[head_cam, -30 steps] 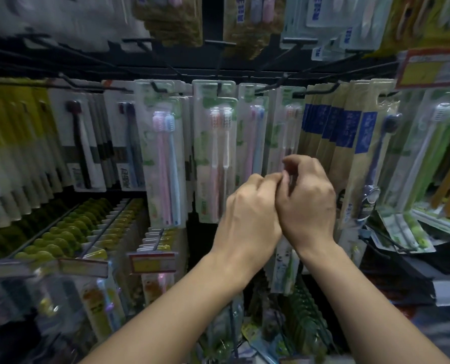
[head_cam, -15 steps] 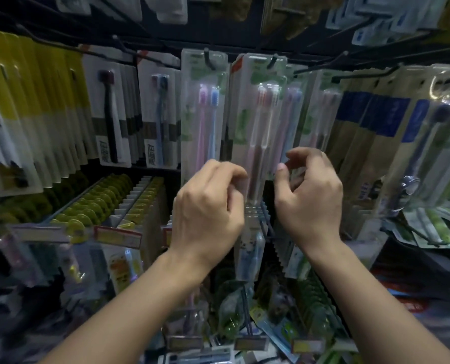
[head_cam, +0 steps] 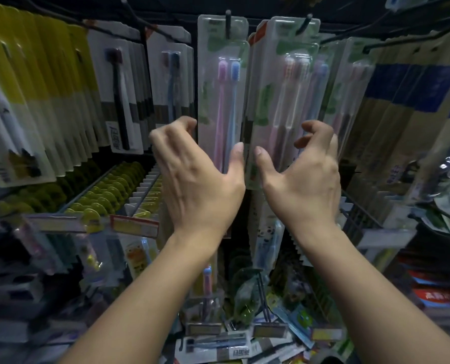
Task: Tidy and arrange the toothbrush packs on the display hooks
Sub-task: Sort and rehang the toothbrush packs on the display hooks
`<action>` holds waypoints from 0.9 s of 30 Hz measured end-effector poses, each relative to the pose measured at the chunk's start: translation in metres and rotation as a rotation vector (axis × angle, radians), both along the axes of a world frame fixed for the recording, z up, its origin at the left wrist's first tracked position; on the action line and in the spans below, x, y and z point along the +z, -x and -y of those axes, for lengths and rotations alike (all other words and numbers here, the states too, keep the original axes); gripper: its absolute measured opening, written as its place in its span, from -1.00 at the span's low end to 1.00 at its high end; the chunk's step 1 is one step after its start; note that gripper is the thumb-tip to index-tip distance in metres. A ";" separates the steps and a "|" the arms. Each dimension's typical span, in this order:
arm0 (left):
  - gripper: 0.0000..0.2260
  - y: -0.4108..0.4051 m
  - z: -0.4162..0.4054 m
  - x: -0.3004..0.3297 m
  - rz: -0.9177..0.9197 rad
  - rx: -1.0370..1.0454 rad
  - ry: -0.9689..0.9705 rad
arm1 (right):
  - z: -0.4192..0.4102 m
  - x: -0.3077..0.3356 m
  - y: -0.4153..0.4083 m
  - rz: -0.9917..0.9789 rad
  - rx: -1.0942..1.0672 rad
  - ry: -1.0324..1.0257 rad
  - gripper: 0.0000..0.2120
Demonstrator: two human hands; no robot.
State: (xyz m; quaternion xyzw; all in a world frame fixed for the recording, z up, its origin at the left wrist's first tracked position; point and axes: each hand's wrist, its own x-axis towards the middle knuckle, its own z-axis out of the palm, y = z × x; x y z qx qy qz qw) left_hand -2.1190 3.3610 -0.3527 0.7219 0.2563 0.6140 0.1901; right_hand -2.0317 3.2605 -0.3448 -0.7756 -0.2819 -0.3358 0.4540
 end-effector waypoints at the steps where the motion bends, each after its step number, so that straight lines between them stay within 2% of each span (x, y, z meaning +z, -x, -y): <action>1: -0.37 -0.002 -0.001 -0.001 -0.022 0.008 0.016 | -0.002 0.000 0.000 -0.010 -0.007 0.000 -0.29; 4: -0.28 -0.008 -0.003 -0.004 -0.049 0.028 0.041 | -0.010 -0.001 0.000 -0.018 -0.023 -0.026 -0.31; 11: -0.40 -0.012 0.003 -0.004 -0.017 0.028 0.080 | -0.021 -0.006 0.000 -0.047 -0.002 -0.073 -0.37; 17: -0.40 -0.010 0.002 -0.002 0.009 -0.052 0.097 | -0.018 -0.008 0.000 -0.011 0.046 -0.116 -0.42; 22: -0.40 -0.008 0.006 -0.003 -0.014 -0.025 0.061 | -0.008 -0.009 -0.004 0.038 0.047 -0.079 -0.45; 27: -0.56 -0.007 0.006 -0.004 0.002 -0.076 0.072 | -0.003 -0.008 -0.004 0.034 0.039 -0.055 -0.46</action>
